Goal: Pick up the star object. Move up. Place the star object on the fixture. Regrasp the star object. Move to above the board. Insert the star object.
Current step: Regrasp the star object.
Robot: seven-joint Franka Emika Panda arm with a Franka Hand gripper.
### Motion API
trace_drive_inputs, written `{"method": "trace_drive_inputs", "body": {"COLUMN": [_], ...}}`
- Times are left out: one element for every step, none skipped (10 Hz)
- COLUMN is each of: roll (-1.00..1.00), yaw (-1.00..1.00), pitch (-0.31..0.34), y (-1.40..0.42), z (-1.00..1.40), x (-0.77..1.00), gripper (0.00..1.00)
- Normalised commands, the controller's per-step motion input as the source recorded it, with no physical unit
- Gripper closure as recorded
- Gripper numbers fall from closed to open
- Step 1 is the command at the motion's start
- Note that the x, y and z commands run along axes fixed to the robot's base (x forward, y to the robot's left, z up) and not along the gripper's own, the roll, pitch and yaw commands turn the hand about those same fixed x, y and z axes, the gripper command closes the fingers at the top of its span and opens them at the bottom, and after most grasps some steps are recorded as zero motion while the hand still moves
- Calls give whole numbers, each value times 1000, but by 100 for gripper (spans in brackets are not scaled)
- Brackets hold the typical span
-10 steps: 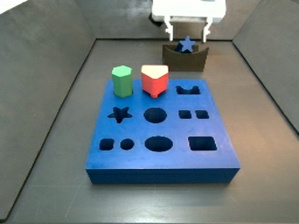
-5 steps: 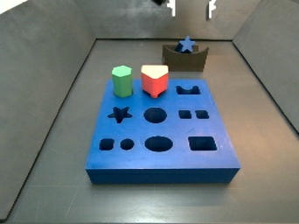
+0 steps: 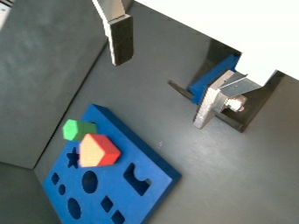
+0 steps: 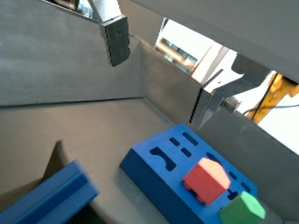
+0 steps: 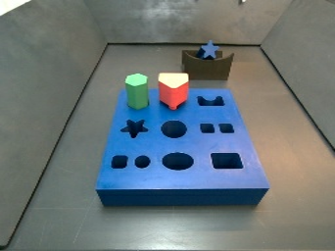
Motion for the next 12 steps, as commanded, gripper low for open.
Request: {"method": "trace_drive_inputs", "body": {"roll": [1000,1000,1000,1000,1000,1000,1000,1000,1000,1000,1000,1000], "yaw": [14,14,15,15,16,18,18,20,21,21,23,24], "pitch": [13,12,14,9,4,-3,-7,-19,-23,-32,-38,-43], "y": [-195,-30,-15,-28,-26,-25,-26,-24,-23,-21,-19,-17], "z": [76,-15,21,23,16,16,15,1,5,4,-1,0], "x": [-67,-25,-17,-28,-37,-48,-51,-44,-44,-35,-29,-28], "gripper": [0,0,0,0,0,0,0,0,0,0,0,0]}}
